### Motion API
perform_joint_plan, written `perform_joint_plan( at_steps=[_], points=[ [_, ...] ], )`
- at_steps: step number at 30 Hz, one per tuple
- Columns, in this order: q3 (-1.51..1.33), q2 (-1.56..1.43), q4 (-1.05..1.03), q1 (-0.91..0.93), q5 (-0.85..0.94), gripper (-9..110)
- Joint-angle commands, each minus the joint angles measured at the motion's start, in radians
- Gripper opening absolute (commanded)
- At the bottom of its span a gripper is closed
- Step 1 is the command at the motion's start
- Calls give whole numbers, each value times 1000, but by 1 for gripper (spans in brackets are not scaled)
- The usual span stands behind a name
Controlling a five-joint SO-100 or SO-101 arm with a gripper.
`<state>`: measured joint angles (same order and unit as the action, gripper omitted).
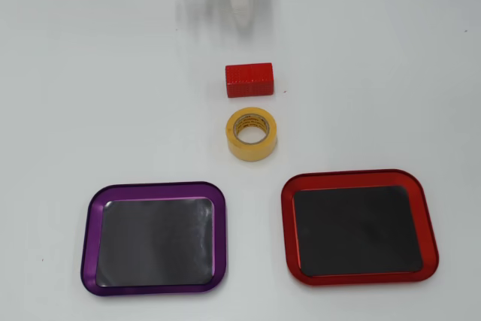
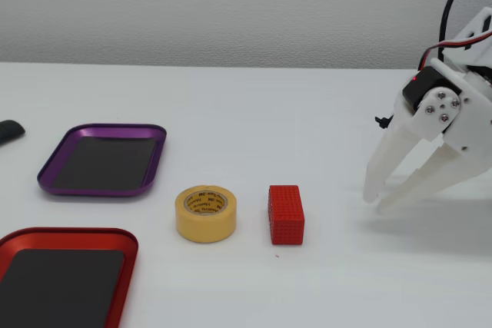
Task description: Grasp a red block and put it in the left red dish.
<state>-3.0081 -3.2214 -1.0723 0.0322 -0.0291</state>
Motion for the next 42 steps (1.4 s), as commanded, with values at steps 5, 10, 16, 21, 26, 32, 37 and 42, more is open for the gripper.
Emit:
perform_joint_plan(
  at_steps=[5, 10, 16, 21, 26, 32, 37, 42],
  points=[
    [276, 61, -43, 9, 147, 0],
    [532, 325, -124, 11, 161, 0],
    [756, 729, -187, 5, 153, 8],
    [851, 973, -175, -3, 158, 23],
    [928, 1146, -130, -2, 153, 31],
    [936, 1261, -14, 8, 153, 31],
    [936, 1335, 58, 8, 155, 31],
    [936, 1414, 123, 8, 155, 31]
  ],
)
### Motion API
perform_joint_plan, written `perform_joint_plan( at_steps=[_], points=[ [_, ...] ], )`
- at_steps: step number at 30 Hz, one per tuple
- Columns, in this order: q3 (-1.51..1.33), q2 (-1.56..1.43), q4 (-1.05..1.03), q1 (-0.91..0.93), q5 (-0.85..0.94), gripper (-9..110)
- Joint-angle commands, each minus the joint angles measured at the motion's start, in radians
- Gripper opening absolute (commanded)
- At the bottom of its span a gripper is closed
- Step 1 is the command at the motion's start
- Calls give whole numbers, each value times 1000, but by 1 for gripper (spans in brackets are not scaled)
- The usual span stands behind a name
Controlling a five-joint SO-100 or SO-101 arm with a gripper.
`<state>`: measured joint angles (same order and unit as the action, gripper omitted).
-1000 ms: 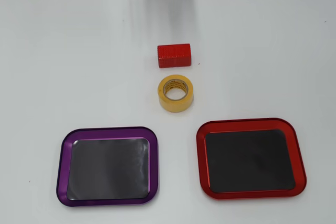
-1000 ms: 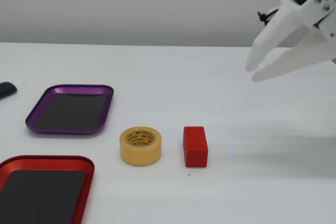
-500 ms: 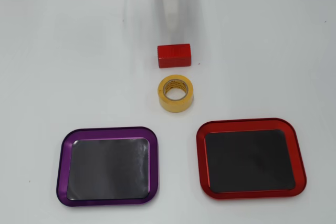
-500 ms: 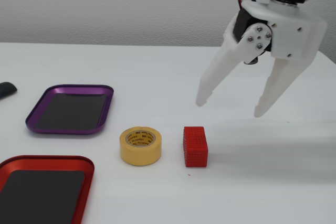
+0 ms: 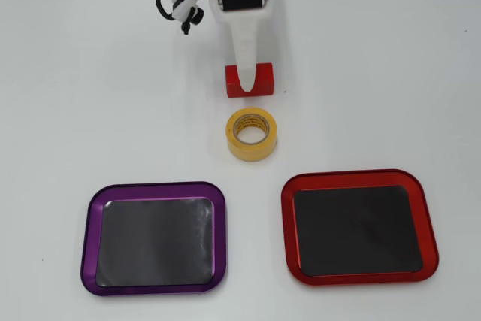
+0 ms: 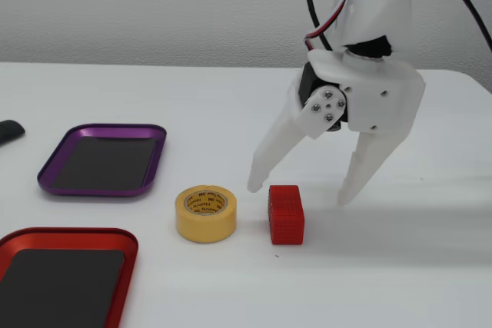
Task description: Grasp a red block and put it in the left red dish.
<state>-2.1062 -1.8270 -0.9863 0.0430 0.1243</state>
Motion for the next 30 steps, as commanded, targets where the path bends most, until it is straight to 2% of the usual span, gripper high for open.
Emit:
perform_joint_plan(
  at_steps=[1, 10, 22, 30],
  points=[
    [34, 34, 49, -3, 2, 31],
    [34, 101, 112, -3, 11, 30],
    [34, 106, 135, -3, 14, 0],
    [66, -8, 66, -15, 6, 0]
  ],
)
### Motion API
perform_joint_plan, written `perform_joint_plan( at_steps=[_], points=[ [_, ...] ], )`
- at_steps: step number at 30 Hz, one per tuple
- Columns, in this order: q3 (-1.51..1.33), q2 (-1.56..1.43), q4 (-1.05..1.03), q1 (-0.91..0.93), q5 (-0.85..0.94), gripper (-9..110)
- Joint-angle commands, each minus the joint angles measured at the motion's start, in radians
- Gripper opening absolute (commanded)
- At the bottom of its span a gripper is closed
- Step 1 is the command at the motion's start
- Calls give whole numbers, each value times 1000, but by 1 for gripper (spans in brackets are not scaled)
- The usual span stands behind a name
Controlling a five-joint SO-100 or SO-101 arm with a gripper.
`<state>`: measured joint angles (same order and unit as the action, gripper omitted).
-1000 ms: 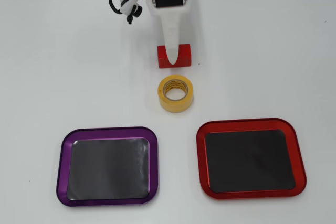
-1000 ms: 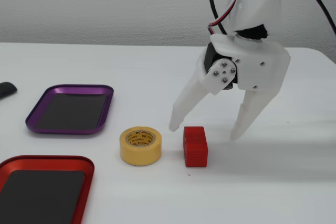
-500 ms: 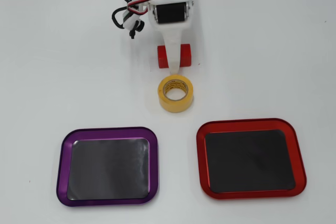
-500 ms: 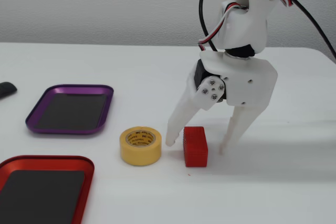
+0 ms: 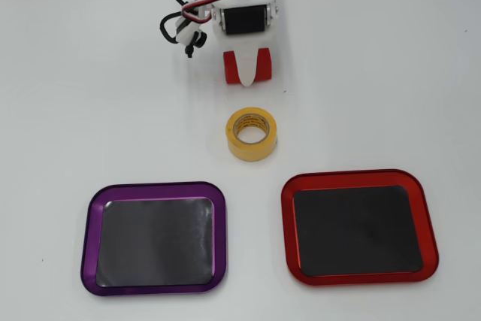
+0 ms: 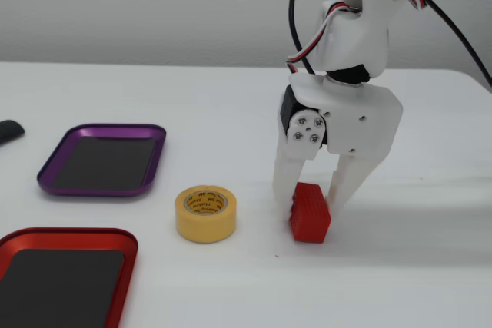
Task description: Grasp a red block and put it in the left red dish.
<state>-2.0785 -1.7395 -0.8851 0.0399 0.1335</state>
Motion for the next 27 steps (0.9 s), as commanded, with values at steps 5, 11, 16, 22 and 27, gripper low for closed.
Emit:
perform_joint_plan(
  at_steps=[5, 11, 16, 22, 27],
  points=[
    [34, -345, -44, -44, 3, 0],
    [-57, -626, 152, -229, 103, 0],
    [-166, -630, 433, -296, 147, -1],
    [-147, -327, 649, -295, 167, -1],
    [78, -12, 686, -285, 167, -1]
  ],
)
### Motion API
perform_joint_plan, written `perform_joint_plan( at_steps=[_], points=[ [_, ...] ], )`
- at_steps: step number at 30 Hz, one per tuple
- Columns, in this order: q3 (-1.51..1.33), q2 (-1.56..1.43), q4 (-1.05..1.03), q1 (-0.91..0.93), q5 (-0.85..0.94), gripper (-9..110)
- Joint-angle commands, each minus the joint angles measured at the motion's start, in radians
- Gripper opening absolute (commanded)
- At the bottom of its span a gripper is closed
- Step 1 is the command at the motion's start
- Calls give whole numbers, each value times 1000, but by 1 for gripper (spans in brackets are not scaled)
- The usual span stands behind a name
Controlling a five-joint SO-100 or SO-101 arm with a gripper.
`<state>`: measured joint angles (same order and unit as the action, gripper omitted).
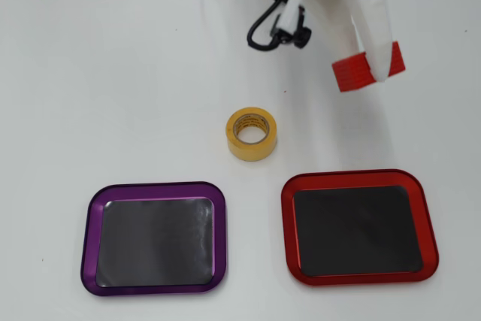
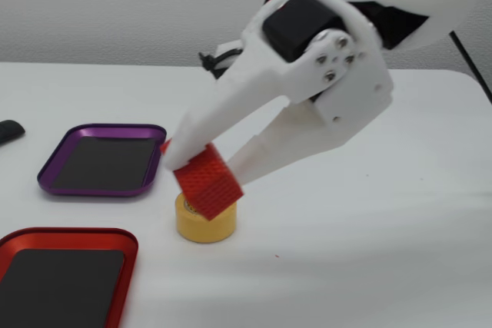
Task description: Grasp a red block and put it in the left red dish.
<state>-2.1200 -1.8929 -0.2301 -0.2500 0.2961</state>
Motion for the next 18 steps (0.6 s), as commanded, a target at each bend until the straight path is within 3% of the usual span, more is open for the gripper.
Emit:
perform_joint_plan(
  at_steps=[1, 9, 18],
  points=[
    [176, 196, 28, 15, 0, -1],
    [512, 529, -26, 77, -6, 0],
    [660, 655, -97, 75, 2, 0]
  ],
)
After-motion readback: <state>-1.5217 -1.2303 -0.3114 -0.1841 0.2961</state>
